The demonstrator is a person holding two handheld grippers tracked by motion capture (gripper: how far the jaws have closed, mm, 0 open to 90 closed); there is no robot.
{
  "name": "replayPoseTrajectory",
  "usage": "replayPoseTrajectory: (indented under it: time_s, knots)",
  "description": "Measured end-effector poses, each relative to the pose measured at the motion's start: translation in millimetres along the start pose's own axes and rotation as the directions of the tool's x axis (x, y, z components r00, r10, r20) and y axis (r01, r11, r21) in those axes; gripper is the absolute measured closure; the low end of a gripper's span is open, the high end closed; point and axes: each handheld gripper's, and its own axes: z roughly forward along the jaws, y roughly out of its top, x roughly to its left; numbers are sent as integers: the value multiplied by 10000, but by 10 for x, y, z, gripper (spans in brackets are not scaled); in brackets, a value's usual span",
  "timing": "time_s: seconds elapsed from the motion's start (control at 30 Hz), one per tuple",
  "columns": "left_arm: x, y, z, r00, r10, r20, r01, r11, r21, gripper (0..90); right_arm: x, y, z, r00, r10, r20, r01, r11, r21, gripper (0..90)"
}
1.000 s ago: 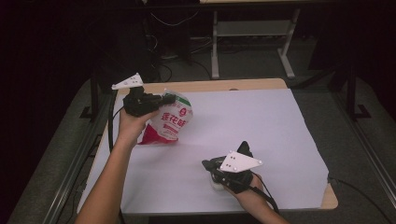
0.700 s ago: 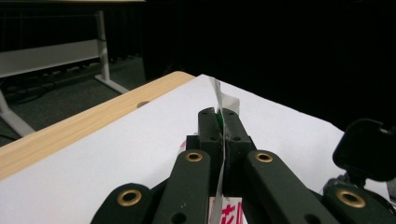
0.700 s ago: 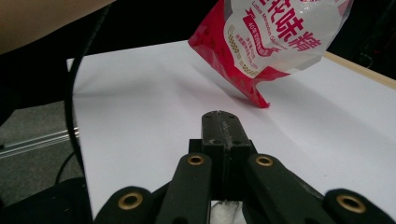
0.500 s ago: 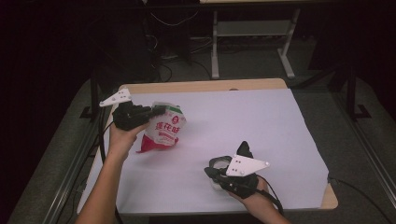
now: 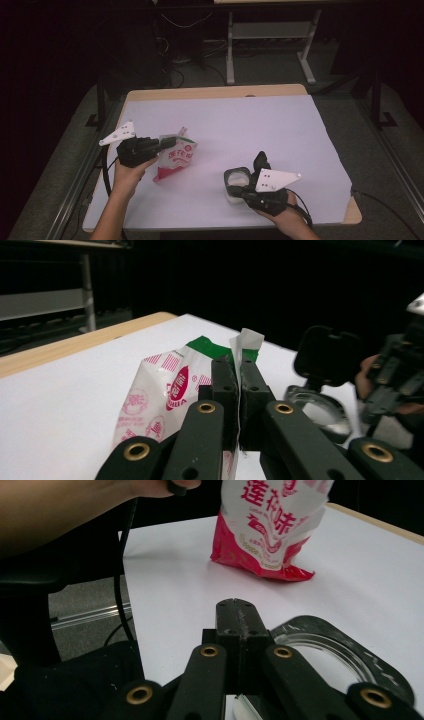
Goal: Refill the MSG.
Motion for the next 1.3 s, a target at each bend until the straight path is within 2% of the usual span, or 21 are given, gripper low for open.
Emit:
replayPoseTrajectory:
  time_s: [0.2, 0.23, 0.4, 0.47, 0.6, 0.73, 0.87, 0.93, 1.07, 1.3]
  knots:
    - [-43, -66, -24, 9999, -34, 149, 36, 9998, -194, 859, -11, -52, -44, 10000, 54, -77, -53, 10000, 54, 900]
    - [-48, -82, -23, 9997, -182, 172, 187, 9994, -282, 849, -10, -53, -41, 9999, 53, -97, -52, 10000, 60, 900]
    - [-60, -118, -28, 9997, -225, 91, 227, 9995, -197, 764, -20, -61, -16, 9999, 81, -137, -80, 9999, 70, 900]
    - [-57, -131, -28, 9998, -201, 27, 201, 9997, -118, 688, -21, -68, -14, 9999, 106, -124, -105, 9999, 105, 900]
    - [-72, -147, -10, 9996, -279, 24, 279, 9996, 90, 479, -26, -68, -20, 9999, 108, -88, -107, 9999, 82, 900]
    - [-128, -158, -17, 9999, -129, 67, 128, 9999, 110, 306, -32, -74, -21, 9998, 170, -99, -169, 9998, 107, 900]
    - [-156, -193, -55, 9999, -120, 3, 120, 9996, 262, 175, -49, -76, -36, 9998, 186, -80, -186, 9998, 71, 900]
    - [-161, -218, -96, 9999, -166, -42, 167, 9997, 190, 143, -55, -78, -43, 9997, 219, -84, -218, 9997, 82, 900]
    - [-159, -260, -196, 9991, 34, -428, -19, 9994, 357, 134, -70, -79, -65, 9996, 243, -140, -242, 9997, 48, 900]
    - [-135, -381, -321, 9960, -133, -885, 166, 9992, 372, 135, -75, -132, -199, 9989, 342, -309, -345, 9994, -103, 900]
